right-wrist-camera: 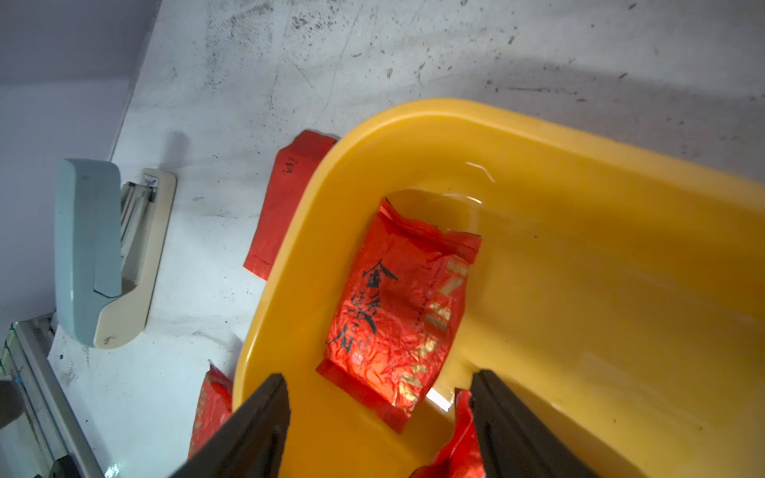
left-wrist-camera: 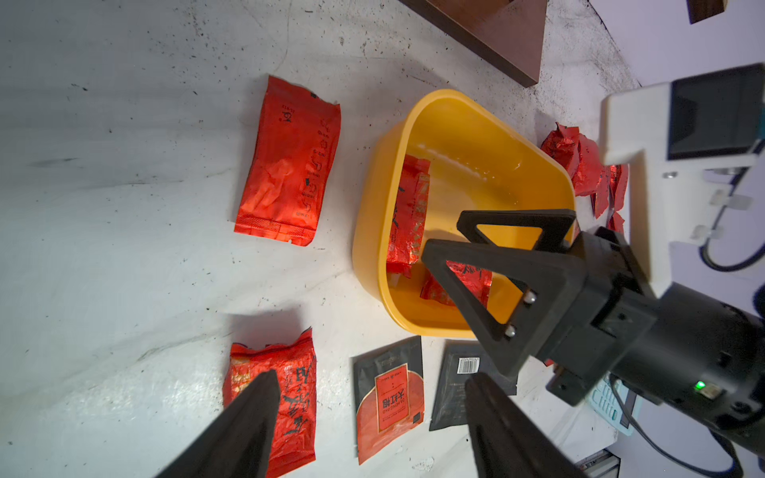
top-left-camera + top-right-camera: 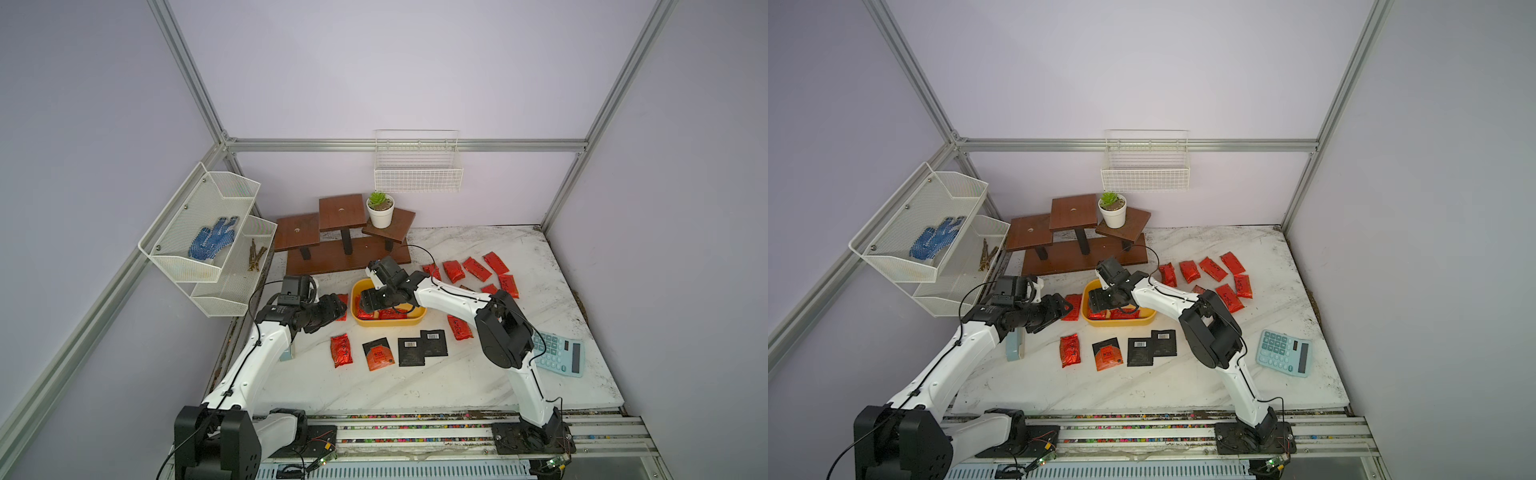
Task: Take the tea bags out of the storage box
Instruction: Pick up the tea bag from the storage box.
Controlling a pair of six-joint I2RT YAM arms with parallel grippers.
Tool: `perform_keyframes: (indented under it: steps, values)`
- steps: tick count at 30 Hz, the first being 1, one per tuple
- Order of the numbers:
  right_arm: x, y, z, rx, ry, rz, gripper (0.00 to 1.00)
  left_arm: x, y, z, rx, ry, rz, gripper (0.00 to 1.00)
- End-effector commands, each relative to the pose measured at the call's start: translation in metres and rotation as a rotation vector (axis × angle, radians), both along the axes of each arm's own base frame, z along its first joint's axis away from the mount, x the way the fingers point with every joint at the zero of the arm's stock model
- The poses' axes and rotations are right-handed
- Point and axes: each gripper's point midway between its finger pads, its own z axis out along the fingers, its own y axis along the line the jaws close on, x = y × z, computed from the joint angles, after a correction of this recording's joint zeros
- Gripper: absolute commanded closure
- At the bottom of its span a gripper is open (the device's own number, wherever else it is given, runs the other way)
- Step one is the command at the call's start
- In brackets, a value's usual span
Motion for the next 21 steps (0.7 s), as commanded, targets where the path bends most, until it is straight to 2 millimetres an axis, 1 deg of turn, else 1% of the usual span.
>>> perform_keyframes:
  steps: [1, 2, 6, 12, 16, 18, 21]
  values:
    - [0.006, 0.001, -0.01, -0.058, -0.013, -0.017, 0.24, 0.004, -0.001, 0.012, -0.018, -0.056, -0.01, 0.26]
    - [0.006, 0.002, -0.014, -0.074, -0.012, -0.017, 0.24, 0.004, -0.001, 0.011, -0.02, -0.057, -0.011, 0.26]
    - [0.011, 0.006, -0.024, -0.117, -0.031, -0.023, 0.24, 0.003, 0.0, 0.01, -0.024, -0.056, -0.013, 0.26]
    - [0.019, 0.002, -0.042, -0.202, -0.057, -0.055, 0.23, 0.0, 0.0, 0.006, -0.032, -0.055, -0.016, 0.26]
    - [0.023, -0.005, -0.048, -0.236, -0.071, -0.078, 0.32, 0.0, 0.001, 0.005, -0.032, -0.055, -0.016, 0.26]
    - [0.025, -0.009, -0.047, -0.251, -0.084, -0.096, 0.42, 0.0, 0.002, 0.005, -0.032, -0.054, -0.015, 0.26]
    - [0.027, -0.016, -0.044, -0.269, -0.105, -0.117, 0.53, 0.001, 0.001, 0.005, -0.036, -0.055, -0.019, 0.26]
